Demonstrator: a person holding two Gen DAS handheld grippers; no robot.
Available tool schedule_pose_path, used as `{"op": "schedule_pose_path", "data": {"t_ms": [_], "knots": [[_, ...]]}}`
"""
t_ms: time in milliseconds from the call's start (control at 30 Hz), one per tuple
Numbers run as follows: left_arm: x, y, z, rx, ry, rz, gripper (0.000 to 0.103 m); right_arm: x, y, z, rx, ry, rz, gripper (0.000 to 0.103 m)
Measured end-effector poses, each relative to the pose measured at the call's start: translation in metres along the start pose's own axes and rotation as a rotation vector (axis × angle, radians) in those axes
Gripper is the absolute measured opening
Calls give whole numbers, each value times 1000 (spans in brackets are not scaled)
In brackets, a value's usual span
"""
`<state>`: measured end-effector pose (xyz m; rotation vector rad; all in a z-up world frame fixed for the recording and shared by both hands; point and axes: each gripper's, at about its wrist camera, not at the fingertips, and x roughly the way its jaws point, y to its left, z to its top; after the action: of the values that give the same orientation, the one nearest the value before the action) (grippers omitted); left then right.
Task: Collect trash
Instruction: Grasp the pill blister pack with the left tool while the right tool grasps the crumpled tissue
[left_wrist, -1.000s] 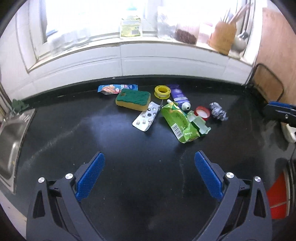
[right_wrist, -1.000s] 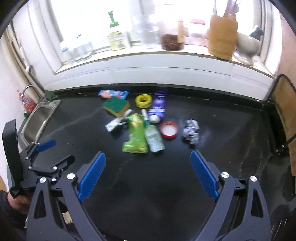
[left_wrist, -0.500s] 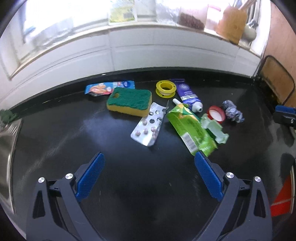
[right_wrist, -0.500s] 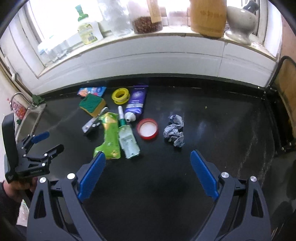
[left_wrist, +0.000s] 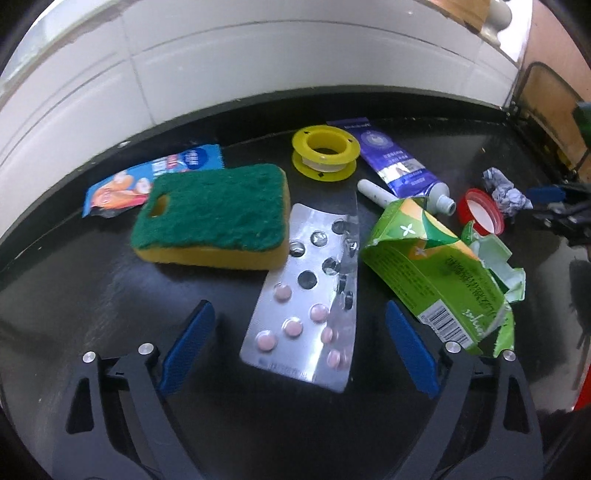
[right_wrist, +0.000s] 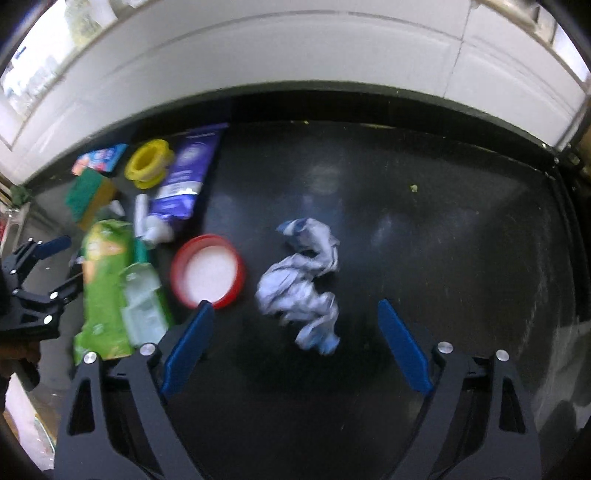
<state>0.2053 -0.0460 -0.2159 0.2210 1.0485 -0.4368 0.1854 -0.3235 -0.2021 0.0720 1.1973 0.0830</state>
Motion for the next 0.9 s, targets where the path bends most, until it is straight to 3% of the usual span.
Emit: {"op": "schedule_pose_path", "data": {"t_ms": [133, 200, 267, 300, 333, 367, 600, 900], "knots": [[5, -6, -1, 30, -11, 21, 87, 13, -5, 7, 6, 23, 9, 73], [2, -9, -1, 29, -24, 14, 80, 14, -3, 7, -18, 15, -3, 57], [0, -12, 0, 33, -33, 18, 60, 13, 0, 6, -42, 12, -11, 40], [0, -14, 1, 36, -33, 21, 53, 13, 1, 5, -46, 14, -8, 38], [-2, -16, 2, 37, -33, 25, 43, 12, 2, 4, -45, 17, 2, 37], [-2, -18, 3, 28, -21, 18, 43, 10, 2, 2, -42, 14, 5, 36], [-32, -35, -3, -22, -29, 44, 42, -31, 2, -13, -25, -45, 27, 35], [-100, -56, -42, -90, -57, 103, 42, -94, 12, -43, -75, -121, 57, 35]]}}
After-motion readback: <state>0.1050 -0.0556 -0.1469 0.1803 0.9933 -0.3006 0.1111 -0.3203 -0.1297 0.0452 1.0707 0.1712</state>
